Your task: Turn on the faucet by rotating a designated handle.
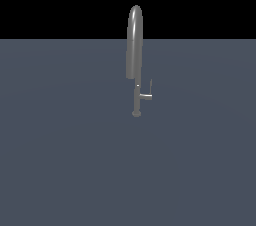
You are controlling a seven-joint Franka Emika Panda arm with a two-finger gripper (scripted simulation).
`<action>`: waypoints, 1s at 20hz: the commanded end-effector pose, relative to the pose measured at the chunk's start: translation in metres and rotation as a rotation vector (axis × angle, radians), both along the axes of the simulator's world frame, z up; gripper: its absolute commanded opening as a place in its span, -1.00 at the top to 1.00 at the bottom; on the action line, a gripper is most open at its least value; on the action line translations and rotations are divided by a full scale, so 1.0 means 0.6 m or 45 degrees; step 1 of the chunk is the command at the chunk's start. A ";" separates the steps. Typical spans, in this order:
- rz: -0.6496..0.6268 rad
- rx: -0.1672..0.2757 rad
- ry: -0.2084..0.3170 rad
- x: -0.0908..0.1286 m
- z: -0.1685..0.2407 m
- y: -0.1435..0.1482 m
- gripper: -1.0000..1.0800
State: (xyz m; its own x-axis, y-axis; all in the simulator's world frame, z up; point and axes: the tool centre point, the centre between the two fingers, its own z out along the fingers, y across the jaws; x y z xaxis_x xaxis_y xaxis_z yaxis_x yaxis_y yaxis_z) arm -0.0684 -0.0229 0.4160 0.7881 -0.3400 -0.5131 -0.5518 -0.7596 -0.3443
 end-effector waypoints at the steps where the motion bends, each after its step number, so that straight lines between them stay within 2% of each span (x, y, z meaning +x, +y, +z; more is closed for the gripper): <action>1: -0.060 0.057 0.047 0.023 -0.016 -0.009 1.00; 10: -0.286 0.276 0.225 0.098 -0.090 -0.045 1.00; 20: -0.574 0.554 0.453 0.167 -0.204 -0.087 1.00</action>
State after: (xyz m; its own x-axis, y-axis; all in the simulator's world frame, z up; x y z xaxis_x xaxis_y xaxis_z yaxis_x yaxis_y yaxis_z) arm 0.0260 -0.0715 0.3048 0.4146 -0.3155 -0.8536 -0.8952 -0.3098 -0.3203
